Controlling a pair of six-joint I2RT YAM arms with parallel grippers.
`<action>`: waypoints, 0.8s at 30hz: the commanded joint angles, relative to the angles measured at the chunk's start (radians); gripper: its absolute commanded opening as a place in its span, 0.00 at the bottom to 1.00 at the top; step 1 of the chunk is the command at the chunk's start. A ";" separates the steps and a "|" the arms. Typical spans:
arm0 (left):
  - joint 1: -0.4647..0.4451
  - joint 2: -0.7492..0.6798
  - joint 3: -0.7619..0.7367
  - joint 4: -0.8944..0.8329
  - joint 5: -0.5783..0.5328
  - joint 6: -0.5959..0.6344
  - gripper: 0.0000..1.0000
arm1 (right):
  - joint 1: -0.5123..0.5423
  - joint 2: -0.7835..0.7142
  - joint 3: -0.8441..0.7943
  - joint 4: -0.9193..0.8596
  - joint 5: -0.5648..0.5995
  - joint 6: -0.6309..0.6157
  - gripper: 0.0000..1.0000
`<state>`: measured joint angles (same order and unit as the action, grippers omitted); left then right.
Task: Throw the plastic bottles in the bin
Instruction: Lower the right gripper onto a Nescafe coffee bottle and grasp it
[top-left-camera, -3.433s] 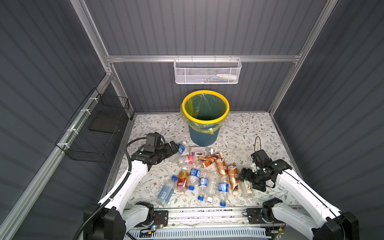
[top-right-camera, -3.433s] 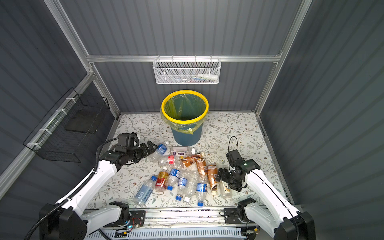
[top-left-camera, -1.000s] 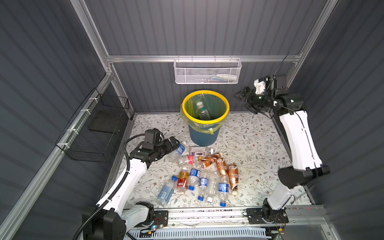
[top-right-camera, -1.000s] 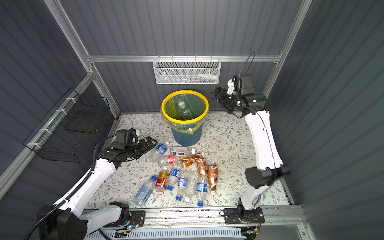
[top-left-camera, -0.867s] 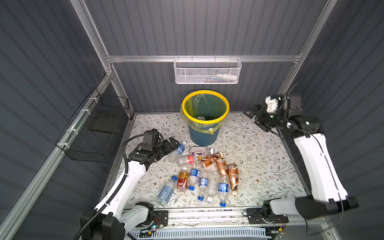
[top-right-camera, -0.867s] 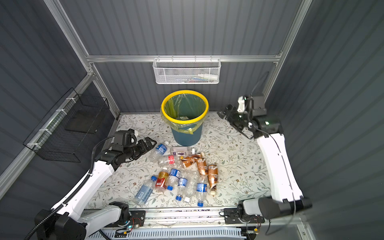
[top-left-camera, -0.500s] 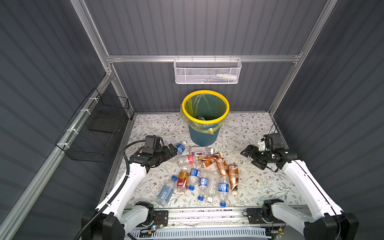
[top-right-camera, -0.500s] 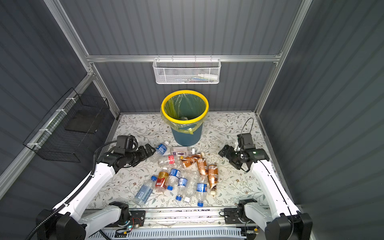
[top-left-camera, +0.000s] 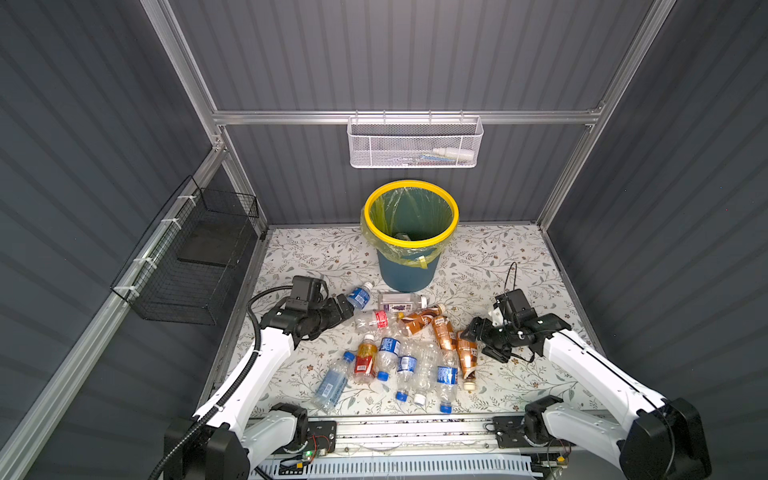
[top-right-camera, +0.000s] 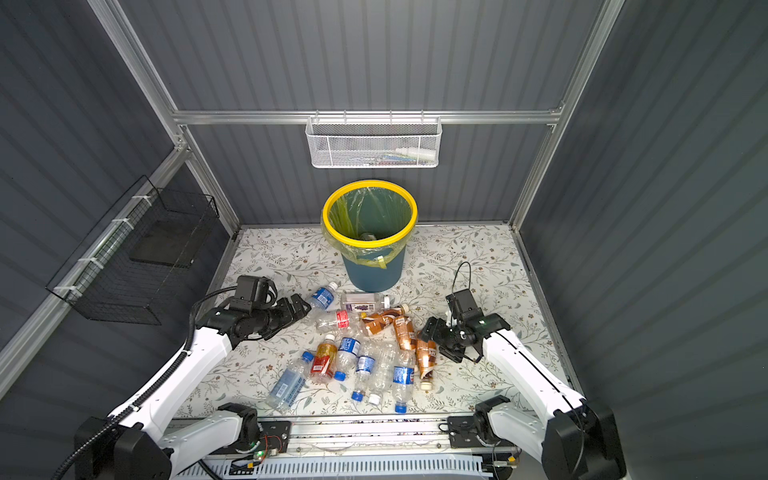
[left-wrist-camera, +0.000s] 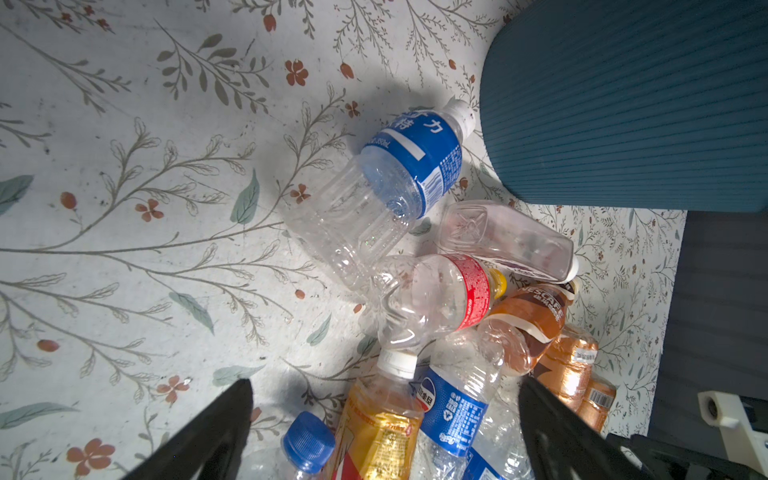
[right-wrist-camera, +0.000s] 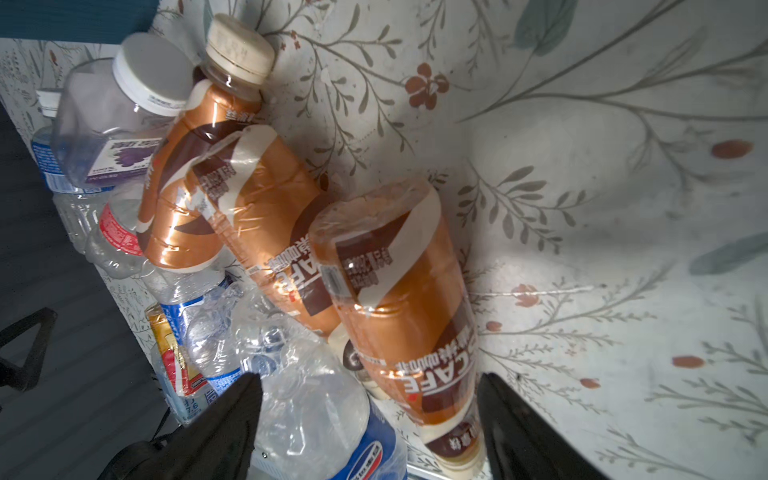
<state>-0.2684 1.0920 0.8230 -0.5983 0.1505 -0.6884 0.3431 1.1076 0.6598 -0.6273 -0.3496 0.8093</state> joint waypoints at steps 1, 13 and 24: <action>0.005 -0.012 -0.012 -0.005 0.009 0.018 1.00 | 0.013 0.053 -0.024 0.062 -0.002 0.015 0.82; 0.005 -0.007 -0.015 0.007 0.013 0.014 1.00 | 0.002 0.135 -0.079 0.102 0.112 -0.002 0.69; 0.005 0.006 -0.009 0.014 0.012 0.013 1.00 | -0.181 0.043 -0.148 0.090 0.122 -0.037 0.52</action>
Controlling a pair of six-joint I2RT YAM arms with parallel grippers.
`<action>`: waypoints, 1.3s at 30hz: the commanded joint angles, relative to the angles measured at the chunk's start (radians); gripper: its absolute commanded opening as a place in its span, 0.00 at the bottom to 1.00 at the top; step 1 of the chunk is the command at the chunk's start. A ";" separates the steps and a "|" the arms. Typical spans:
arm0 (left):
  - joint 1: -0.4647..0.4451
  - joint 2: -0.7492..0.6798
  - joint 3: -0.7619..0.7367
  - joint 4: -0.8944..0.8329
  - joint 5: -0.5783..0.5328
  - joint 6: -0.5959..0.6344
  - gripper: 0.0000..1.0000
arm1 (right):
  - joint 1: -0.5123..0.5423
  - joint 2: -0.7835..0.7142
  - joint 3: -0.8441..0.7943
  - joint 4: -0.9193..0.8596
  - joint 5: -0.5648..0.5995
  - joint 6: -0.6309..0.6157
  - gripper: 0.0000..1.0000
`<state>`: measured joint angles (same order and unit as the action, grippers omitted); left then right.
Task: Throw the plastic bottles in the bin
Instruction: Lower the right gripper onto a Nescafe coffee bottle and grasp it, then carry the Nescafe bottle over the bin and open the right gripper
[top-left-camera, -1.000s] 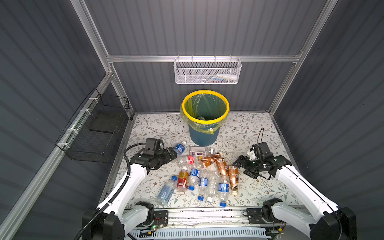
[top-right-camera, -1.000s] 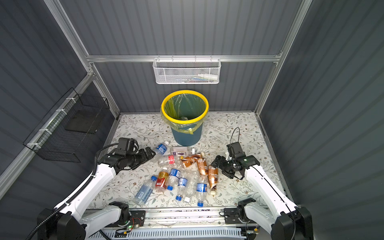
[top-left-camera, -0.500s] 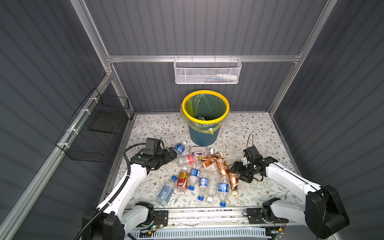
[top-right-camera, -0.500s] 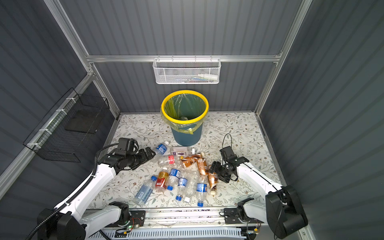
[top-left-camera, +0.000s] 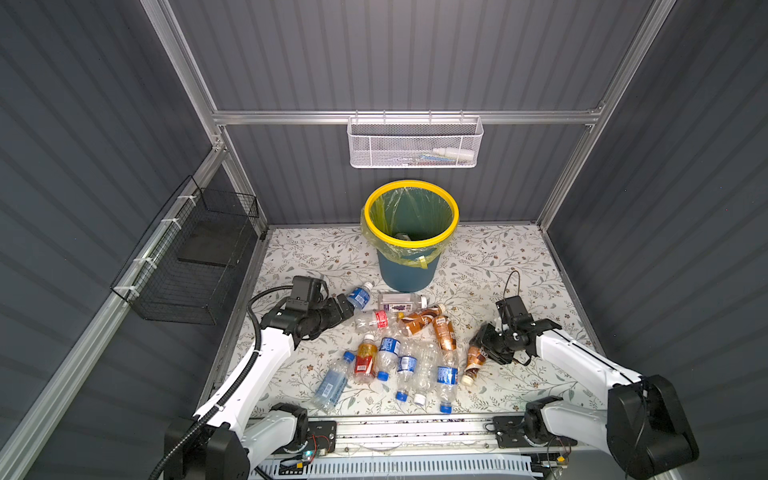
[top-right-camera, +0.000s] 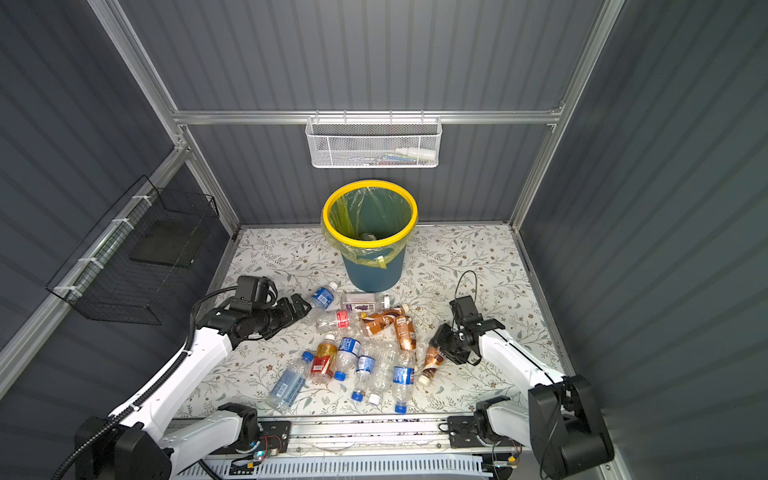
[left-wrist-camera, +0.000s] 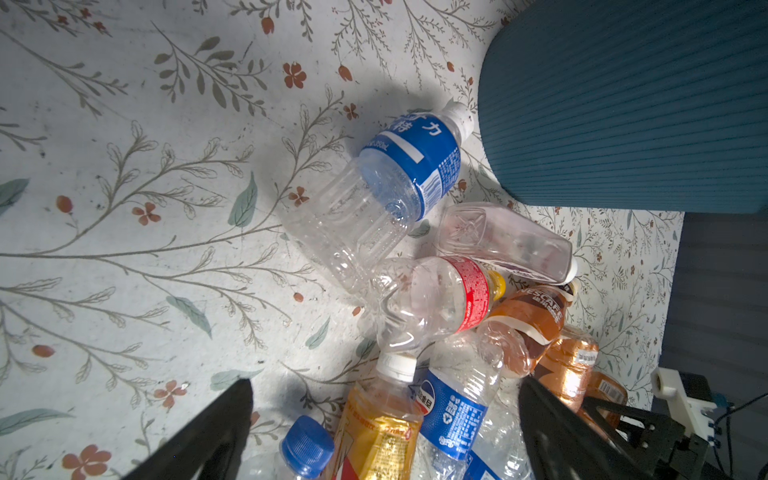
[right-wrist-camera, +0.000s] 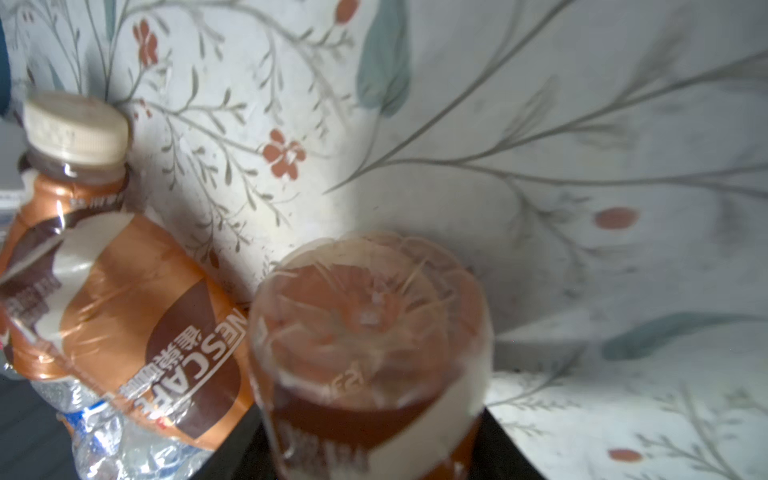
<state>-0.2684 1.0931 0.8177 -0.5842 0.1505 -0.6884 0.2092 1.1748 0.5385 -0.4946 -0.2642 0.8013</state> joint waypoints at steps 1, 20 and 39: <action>0.005 0.008 -0.003 0.001 0.012 0.013 1.00 | -0.070 -0.038 -0.030 -0.053 0.032 -0.039 0.51; 0.006 0.039 0.010 0.031 0.033 0.002 1.00 | -0.282 -0.204 0.301 -0.296 -0.120 -0.119 0.51; 0.006 0.037 0.097 0.037 0.050 -0.004 1.00 | -0.016 0.801 2.258 -0.783 -0.090 -0.068 0.95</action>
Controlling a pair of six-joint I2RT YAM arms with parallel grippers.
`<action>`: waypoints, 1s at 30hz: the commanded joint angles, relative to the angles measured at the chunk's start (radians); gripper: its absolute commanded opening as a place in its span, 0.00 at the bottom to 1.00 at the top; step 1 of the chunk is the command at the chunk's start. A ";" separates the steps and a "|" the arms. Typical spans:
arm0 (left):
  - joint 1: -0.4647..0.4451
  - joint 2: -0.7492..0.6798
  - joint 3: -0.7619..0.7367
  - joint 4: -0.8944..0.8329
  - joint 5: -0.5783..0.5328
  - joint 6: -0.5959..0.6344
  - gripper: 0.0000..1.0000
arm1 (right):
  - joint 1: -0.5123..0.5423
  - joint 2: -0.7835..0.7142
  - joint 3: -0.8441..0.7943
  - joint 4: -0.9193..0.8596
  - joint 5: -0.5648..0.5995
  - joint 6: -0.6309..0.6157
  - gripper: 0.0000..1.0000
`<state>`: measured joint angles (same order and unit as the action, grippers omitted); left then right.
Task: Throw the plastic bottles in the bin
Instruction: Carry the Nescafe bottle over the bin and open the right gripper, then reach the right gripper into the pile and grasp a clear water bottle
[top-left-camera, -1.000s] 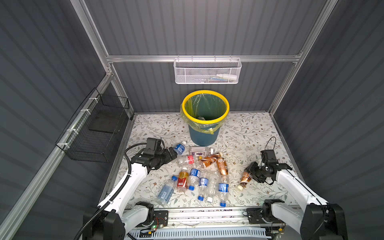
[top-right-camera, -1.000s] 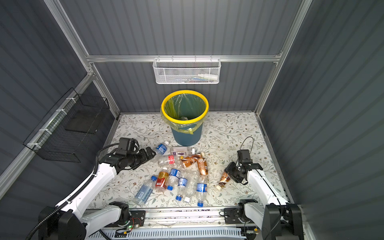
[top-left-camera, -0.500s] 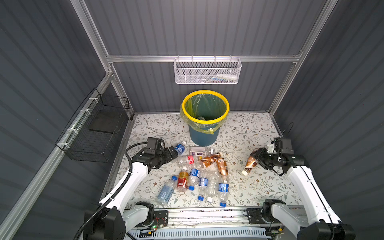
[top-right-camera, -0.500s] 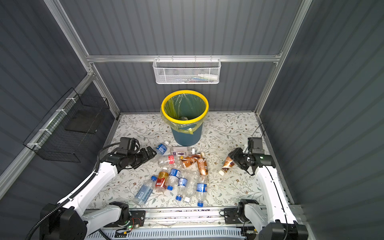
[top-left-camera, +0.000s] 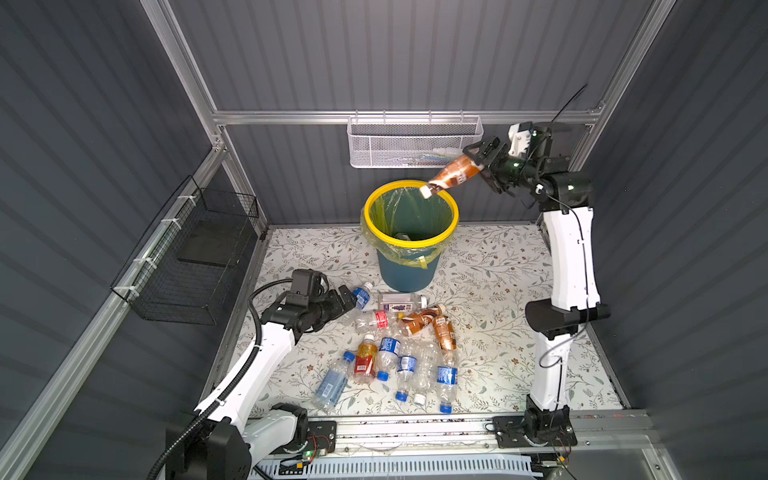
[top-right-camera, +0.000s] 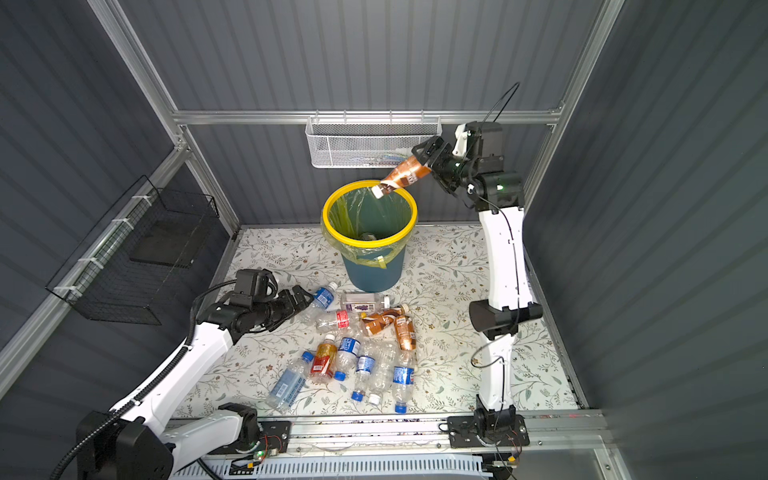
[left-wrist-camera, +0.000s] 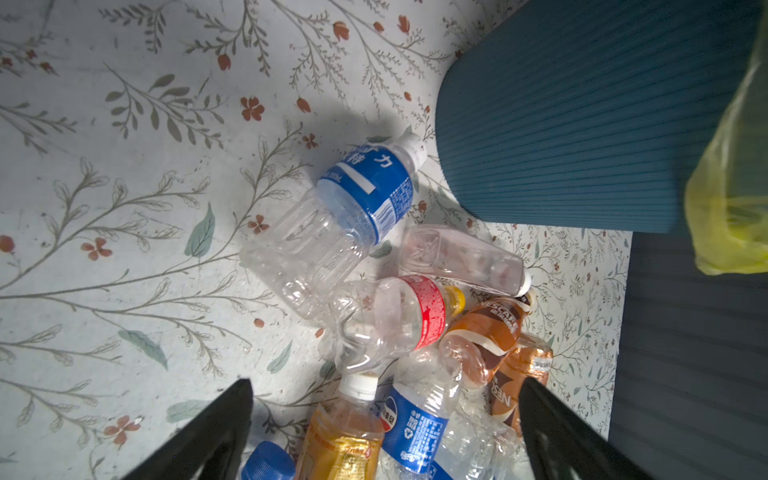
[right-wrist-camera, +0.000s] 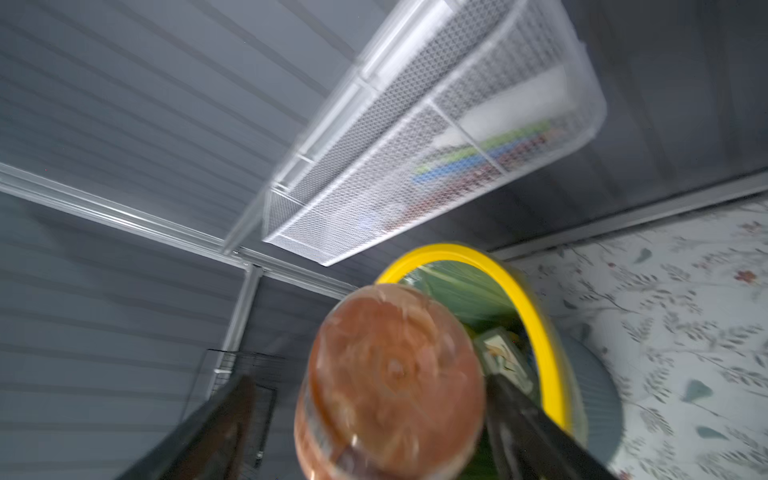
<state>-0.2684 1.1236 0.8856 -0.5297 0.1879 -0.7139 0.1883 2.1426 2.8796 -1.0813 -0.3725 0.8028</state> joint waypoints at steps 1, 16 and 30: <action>0.006 0.005 0.022 -0.012 0.011 0.021 1.00 | 0.011 -0.276 -0.243 -0.138 0.026 -0.097 0.96; 0.006 0.032 -0.077 0.057 0.024 0.005 1.00 | 0.027 -1.178 -1.845 0.175 0.094 -0.036 0.84; 0.006 0.020 -0.092 0.045 0.021 0.010 1.00 | 0.491 -1.165 -2.169 0.350 0.187 0.210 0.90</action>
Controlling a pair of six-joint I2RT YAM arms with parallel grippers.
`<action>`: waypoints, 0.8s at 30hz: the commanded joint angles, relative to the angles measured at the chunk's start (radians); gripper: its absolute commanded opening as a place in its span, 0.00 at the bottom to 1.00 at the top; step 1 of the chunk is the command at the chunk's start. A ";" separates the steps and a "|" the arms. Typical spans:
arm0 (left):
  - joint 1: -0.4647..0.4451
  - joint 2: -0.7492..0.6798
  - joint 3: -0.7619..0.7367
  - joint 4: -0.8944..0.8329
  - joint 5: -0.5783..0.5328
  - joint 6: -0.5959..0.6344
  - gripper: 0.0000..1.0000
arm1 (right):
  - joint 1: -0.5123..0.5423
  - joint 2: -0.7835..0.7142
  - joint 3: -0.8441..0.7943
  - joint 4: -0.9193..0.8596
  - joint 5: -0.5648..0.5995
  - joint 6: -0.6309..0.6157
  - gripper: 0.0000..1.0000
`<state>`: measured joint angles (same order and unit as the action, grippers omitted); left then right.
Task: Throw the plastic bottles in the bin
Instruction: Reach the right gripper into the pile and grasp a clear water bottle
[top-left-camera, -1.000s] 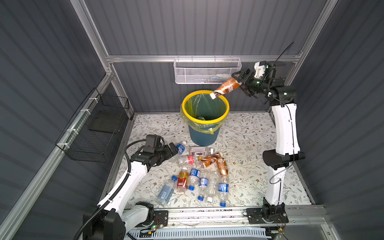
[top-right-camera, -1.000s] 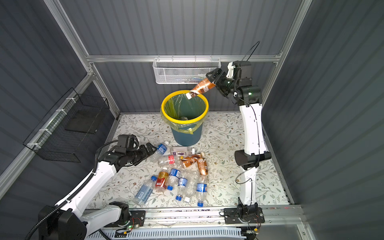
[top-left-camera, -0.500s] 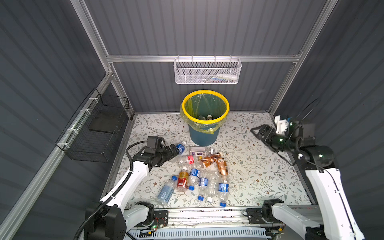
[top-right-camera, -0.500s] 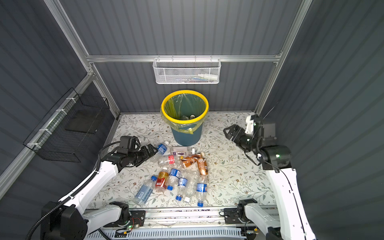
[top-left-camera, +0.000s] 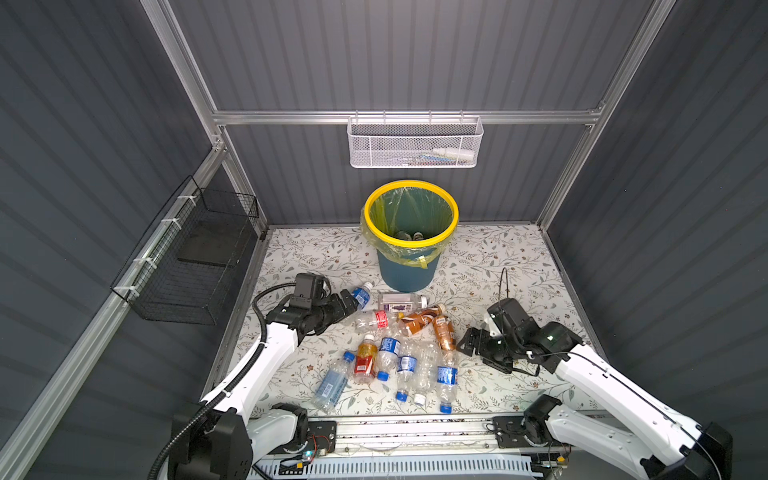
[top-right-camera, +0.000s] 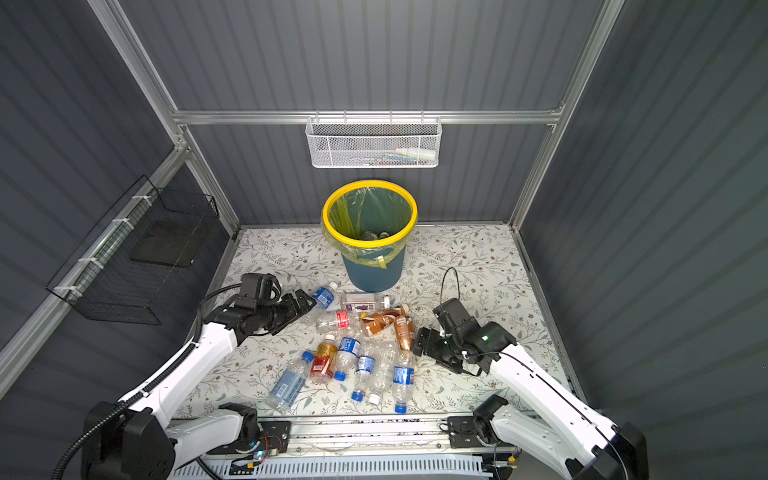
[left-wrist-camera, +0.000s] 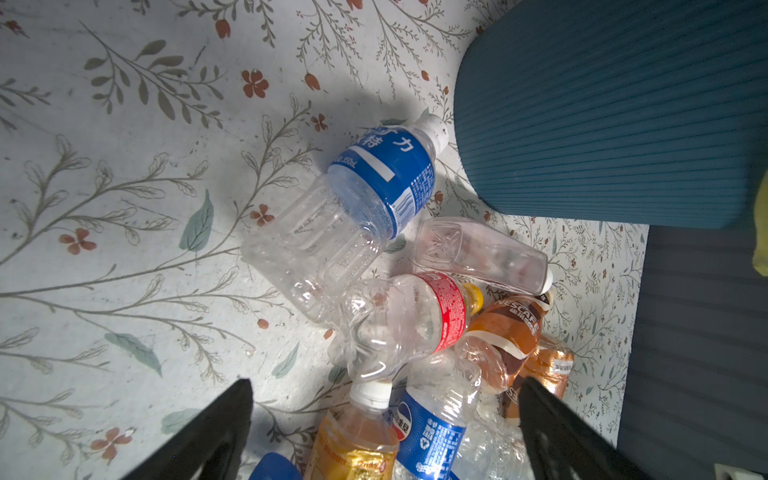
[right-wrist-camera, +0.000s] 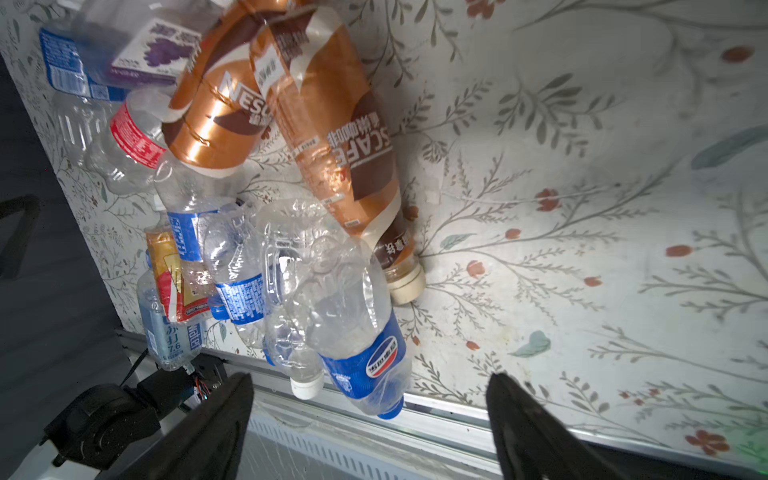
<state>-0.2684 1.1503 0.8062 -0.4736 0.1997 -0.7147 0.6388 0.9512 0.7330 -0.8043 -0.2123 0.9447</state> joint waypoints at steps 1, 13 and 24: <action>0.006 -0.008 -0.014 -0.013 0.008 0.011 1.00 | 0.061 0.043 -0.034 0.099 0.027 0.079 0.90; 0.006 -0.036 -0.015 -0.035 0.003 0.017 1.00 | 0.173 0.252 -0.098 0.320 0.019 0.139 0.80; 0.006 -0.033 -0.006 -0.045 0.000 0.020 1.00 | 0.160 0.210 -0.138 0.280 0.106 0.144 0.59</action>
<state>-0.2684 1.1267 0.8017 -0.4934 0.1993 -0.7143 0.8062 1.1862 0.6090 -0.4953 -0.1524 1.0824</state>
